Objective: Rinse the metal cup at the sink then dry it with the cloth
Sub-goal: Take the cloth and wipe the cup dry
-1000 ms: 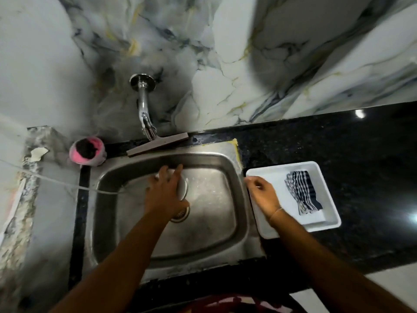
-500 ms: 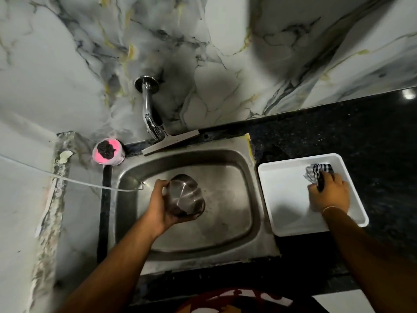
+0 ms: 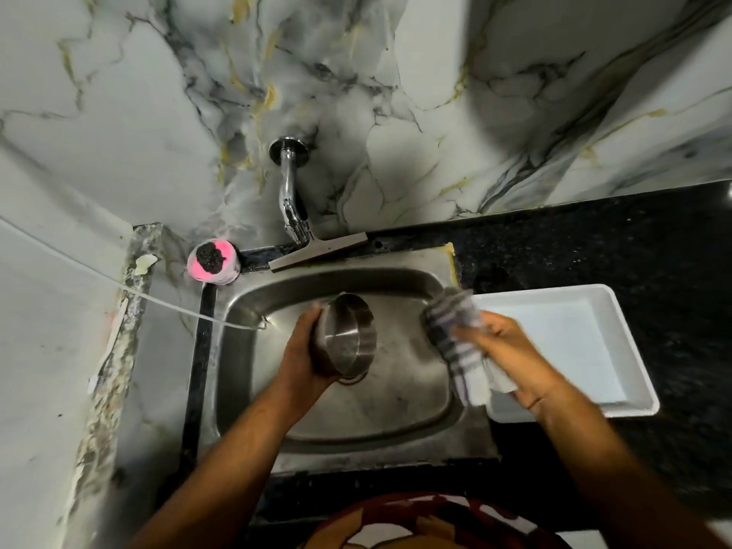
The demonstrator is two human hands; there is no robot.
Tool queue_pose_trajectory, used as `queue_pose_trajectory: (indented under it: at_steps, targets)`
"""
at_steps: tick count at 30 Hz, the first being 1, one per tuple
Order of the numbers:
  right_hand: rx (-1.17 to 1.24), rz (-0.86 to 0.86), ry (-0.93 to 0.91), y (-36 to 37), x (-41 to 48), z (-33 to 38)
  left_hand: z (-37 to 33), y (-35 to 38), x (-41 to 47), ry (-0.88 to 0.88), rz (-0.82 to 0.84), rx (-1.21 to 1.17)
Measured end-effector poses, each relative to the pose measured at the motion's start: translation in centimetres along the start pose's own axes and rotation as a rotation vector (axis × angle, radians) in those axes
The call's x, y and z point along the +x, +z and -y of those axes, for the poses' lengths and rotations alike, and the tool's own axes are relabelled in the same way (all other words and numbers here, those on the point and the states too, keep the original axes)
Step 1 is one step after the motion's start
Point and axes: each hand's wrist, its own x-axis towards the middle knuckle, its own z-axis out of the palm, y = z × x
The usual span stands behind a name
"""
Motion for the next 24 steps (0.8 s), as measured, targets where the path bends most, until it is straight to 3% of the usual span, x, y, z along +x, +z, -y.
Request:
queue_pose_trajectory:
  at_steps: [3, 5, 7, 10, 13, 16, 19, 21, 24]
  targets:
    - [-0.197, 0.057, -0.114, 7.1, -0.8, 0.5, -0.1, 0.3, -0.7, 0.091, 0.123, 0.172]
    - [-0.199, 0.032, -0.140, 10.5, -1.2, 1.0, -0.2, 0.5, -1.3, 0.127, 0.181, 0.245]
    - [-0.221, 0.048, -0.254, 12.9, -1.4, 1.7, -0.6, 1.0, -2.2, 0.186, 0.172, 0.274]
    - [-0.413, 0.200, -0.494, 15.1, -2.0, 3.2, -2.2, 0.8, -3.7, 0.228, 0.046, 0.238]
    - [-0.716, 0.496, -0.583, 16.0, -2.4, 4.7, -4.7, -0.5, -4.2, 0.037, -0.025, 0.114]
    - [-0.988, 0.698, -0.662, 16.1, -3.4, 5.4, -6.8, -1.3, -4.5, -0.196, 0.054, 0.220]
    - [-1.163, 0.573, -0.902, 16.0, -4.5, 4.8, -6.4, -1.4, -4.7, -0.253, 0.048, 0.165]
    - [-1.140, 0.440, -1.014, 15.9, -4.6, 4.2, -6.0, -1.2, -4.9, -0.194, 0.064, 0.074]
    - [-0.891, 0.394, -0.845, 16.0, -4.1, 3.8, -5.5, -1.2, -5.9, -0.055, 0.149, -0.035]
